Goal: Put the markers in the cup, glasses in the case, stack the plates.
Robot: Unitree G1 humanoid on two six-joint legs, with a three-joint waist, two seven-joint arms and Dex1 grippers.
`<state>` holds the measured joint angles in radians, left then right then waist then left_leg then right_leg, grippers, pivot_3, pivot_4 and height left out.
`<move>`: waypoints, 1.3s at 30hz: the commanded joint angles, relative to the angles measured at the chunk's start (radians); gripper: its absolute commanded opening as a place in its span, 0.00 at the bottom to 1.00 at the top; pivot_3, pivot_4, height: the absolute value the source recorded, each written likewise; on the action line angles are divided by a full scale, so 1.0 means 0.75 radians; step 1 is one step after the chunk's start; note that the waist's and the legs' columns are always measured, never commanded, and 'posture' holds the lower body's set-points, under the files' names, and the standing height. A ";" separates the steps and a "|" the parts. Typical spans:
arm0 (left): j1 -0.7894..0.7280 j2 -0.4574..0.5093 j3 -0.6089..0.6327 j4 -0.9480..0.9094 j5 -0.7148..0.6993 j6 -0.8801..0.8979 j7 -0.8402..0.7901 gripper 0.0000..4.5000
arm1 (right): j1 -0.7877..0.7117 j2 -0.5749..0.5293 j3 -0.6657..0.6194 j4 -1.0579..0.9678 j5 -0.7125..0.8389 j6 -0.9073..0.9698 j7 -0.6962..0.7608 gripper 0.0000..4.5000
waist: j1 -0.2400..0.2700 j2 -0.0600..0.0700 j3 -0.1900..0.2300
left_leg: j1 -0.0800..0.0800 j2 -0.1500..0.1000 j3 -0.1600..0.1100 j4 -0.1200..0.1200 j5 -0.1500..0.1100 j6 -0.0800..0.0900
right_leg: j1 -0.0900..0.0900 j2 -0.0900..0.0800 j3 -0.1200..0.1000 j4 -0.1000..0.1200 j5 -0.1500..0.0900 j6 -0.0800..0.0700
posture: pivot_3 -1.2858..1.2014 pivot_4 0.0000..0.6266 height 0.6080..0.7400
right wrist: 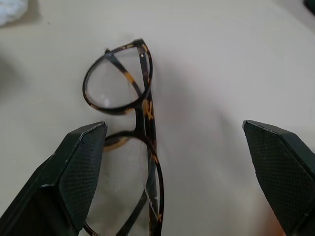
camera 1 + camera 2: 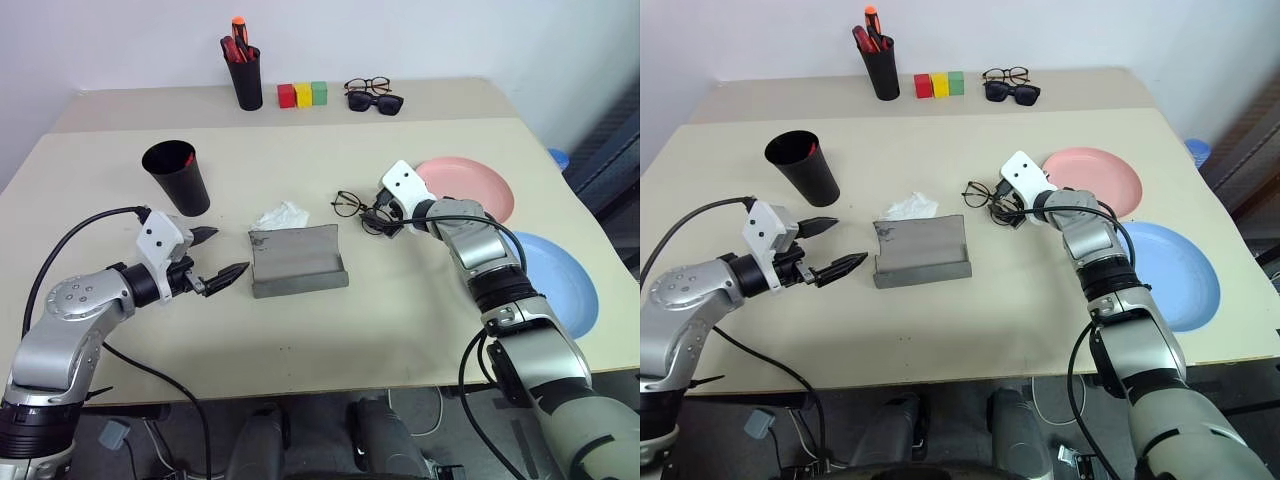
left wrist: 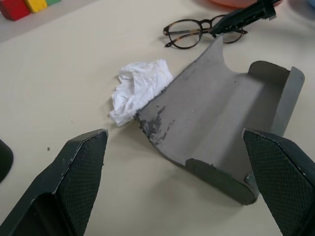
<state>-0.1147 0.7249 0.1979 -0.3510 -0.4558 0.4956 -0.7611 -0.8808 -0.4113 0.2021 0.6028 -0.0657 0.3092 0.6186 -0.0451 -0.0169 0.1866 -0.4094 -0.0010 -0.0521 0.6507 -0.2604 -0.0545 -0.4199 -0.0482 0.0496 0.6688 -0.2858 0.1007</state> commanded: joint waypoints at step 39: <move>0.002 -0.027 0.032 -0.091 -0.062 0.030 0.059 1.00 | -0.226 -0.031 -0.079 0.123 -0.028 0.124 0.081 0.51 | 0.001 0.000 0.000 | 0.000 0.000 0.000 0.000 0.000 0.000 | 0.000 0.000 0.000 0.000 0.000 0.000 | 0.52 0.24 1.00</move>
<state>-0.1032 0.7062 0.2114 -0.4099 -0.5089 0.5397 -0.7160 -1.0207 -0.4173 0.1435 0.6759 -0.0758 0.4011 0.6706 -0.0446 -0.0168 0.1866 -0.4093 -0.0012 -0.0520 0.6508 -0.2604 -0.0545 -0.4199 -0.0482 0.0496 0.6688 -0.2858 0.1007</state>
